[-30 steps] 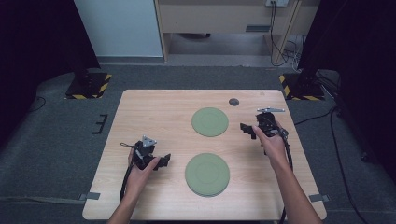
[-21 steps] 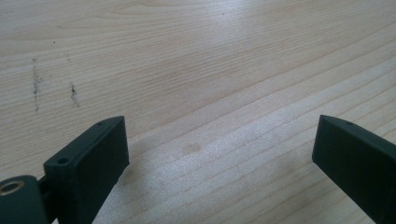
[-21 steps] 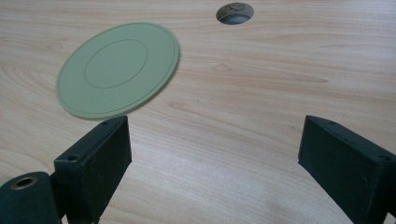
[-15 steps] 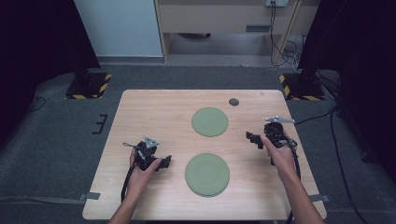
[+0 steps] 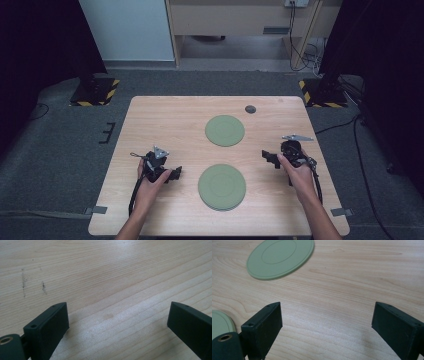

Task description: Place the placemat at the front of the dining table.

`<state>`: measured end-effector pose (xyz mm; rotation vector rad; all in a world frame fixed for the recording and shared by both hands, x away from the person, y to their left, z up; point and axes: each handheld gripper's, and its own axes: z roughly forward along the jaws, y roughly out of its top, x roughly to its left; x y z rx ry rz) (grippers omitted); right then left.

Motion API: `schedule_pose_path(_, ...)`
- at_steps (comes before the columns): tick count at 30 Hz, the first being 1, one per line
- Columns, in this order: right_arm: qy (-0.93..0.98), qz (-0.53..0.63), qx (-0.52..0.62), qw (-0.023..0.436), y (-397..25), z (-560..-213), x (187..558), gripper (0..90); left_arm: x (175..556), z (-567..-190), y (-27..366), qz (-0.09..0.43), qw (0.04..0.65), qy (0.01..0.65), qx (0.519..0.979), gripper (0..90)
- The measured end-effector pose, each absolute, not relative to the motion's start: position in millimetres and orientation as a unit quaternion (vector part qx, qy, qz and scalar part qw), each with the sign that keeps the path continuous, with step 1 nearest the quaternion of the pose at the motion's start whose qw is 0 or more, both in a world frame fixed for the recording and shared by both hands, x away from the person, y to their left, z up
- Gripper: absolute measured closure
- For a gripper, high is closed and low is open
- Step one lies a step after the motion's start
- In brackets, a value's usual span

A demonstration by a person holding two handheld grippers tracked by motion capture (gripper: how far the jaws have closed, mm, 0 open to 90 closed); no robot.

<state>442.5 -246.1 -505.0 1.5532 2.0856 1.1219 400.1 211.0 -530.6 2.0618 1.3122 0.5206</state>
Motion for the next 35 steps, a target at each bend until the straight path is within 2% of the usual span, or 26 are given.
schedule_pose_path(18, 0.717, 0.36, 0.572, 0.17, -247.2, -528.8, 440.7, 9.6, 404.8, -536.2, 213.7, 0.2, 0.316, 0.495, 0.784, 0.0)
schedule_pose_path(27, 0.723, 0.319, 0.566, 0.235, -243.7, -538.1, 437.8, 10.2, 405.5, -536.9, 215.1, 0.198, 0.32, 0.489, 0.787, 0.0)
schedule_pose_path(31, 0.728, 0.31, 0.561, 0.242, -245.0, -539.0, 432.4, 8.0, 405.6, -537.0, 215.6, 0.197, 0.321, 0.488, 0.787, 0.0)
schedule_pose_path(35, 0.72, 0.298, 0.578, 0.241, -246.9, -539.8, 426.8, 0.3, 405.6, -536.9, 216.1, 0.197, 0.321, 0.487, 0.788, 0.0)
